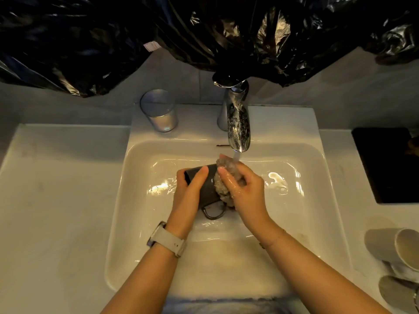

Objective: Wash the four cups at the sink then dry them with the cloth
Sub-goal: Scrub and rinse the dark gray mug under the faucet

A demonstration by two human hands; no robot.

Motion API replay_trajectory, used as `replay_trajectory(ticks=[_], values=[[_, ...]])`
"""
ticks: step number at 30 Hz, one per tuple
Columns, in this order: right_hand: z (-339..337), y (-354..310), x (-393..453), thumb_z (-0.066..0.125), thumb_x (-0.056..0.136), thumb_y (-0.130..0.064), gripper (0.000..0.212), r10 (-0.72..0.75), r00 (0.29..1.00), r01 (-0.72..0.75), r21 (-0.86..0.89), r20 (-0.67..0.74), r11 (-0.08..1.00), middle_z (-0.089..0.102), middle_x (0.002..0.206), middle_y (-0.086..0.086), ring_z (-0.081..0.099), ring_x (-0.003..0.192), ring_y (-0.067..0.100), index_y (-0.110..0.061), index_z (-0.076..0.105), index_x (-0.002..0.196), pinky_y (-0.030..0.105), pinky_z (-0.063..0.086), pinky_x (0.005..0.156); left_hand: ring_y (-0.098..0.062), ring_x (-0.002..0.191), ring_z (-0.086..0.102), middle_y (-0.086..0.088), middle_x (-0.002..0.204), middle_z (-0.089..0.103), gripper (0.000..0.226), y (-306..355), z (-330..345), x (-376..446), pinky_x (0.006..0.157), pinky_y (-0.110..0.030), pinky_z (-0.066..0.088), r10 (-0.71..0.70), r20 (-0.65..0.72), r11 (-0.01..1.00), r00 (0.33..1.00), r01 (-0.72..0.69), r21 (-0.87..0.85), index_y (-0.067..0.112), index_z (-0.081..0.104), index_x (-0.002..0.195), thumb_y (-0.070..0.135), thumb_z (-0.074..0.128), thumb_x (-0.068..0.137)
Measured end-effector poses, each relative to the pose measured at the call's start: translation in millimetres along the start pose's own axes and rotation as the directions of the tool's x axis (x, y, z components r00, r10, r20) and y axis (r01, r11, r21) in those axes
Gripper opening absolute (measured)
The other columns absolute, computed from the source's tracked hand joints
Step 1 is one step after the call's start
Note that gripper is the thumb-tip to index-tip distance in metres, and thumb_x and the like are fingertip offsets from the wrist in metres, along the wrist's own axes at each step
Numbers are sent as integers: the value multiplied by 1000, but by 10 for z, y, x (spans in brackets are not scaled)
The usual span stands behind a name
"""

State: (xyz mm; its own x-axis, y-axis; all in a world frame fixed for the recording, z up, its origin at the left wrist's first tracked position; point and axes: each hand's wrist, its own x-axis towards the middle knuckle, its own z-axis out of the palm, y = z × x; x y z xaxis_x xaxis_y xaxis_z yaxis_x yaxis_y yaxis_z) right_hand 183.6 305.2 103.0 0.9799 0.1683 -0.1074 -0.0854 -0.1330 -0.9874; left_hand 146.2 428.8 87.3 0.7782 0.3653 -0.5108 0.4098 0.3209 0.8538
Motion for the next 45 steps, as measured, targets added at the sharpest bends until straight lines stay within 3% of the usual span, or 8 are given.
replay_trajectory(ticks=[7,14,20,24,26,29,38,45], values=[[2,-154,584,68,89,-24,25,432,895,-414,-157,111,897,67,76,16,61,65,20,0,69,88,27,53,65,-20,99,65,-4,108,64,51,-99,64,-120,82,-39,58,178,3,962,984,-174,212,33,52,108,64,67,70],[-143,-36,241,69,88,-23,27,104,975,-76,-145,195,987,72,107,16,67,102,24,0,71,101,33,54,88,-15,92,69,-1,102,68,44,-14,28,-111,68,-25,55,56,33,998,998,-57,15,25,56,109,51,67,75],[-107,-322,626,73,83,-37,26,466,833,-394,-273,298,878,75,84,6,69,81,18,-11,70,89,33,57,76,-10,90,67,0,105,65,40,53,-7,-168,70,-29,57,87,109,994,990,-93,49,28,55,111,49,62,77],[-155,-165,565,71,86,-33,25,456,808,-529,118,372,841,75,95,4,70,86,17,-11,73,98,29,51,75,-18,90,70,-6,104,70,35,112,-65,-122,75,-37,57,-62,150,984,987,85,-155,26,61,108,43,68,79],[-187,-73,424,64,92,-29,20,409,864,-489,294,295,821,75,96,6,71,87,18,-13,73,100,27,51,73,-19,79,72,-6,90,73,28,106,-27,-117,73,-37,56,-139,115,935,984,168,-311,20,64,104,39,64,83],[-163,83,194,64,92,-26,18,346,931,-363,210,116,908,74,96,6,70,91,17,-11,74,96,29,53,75,-24,73,71,-8,81,73,23,98,-10,-67,78,-41,54,-239,64,857,969,241,-455,18,66,94,40,60,90],[-185,-118,269,59,82,15,42,-52,998,54,-47,47,997,55,90,-7,55,80,-10,-26,60,70,6,43,68,-23,70,73,-9,86,75,33,136,-50,48,59,-34,58,-268,145,876,952,304,-375,14,68,104,42,59,88],[-192,68,126,65,81,-13,7,-36,994,47,-95,107,994,59,96,-2,57,87,1,-14,72,82,12,44,75,-22,67,71,-8,82,72,29,165,-132,82,57,-32,57,-265,126,860,956,294,-418,16,67,97,42,58,91]])
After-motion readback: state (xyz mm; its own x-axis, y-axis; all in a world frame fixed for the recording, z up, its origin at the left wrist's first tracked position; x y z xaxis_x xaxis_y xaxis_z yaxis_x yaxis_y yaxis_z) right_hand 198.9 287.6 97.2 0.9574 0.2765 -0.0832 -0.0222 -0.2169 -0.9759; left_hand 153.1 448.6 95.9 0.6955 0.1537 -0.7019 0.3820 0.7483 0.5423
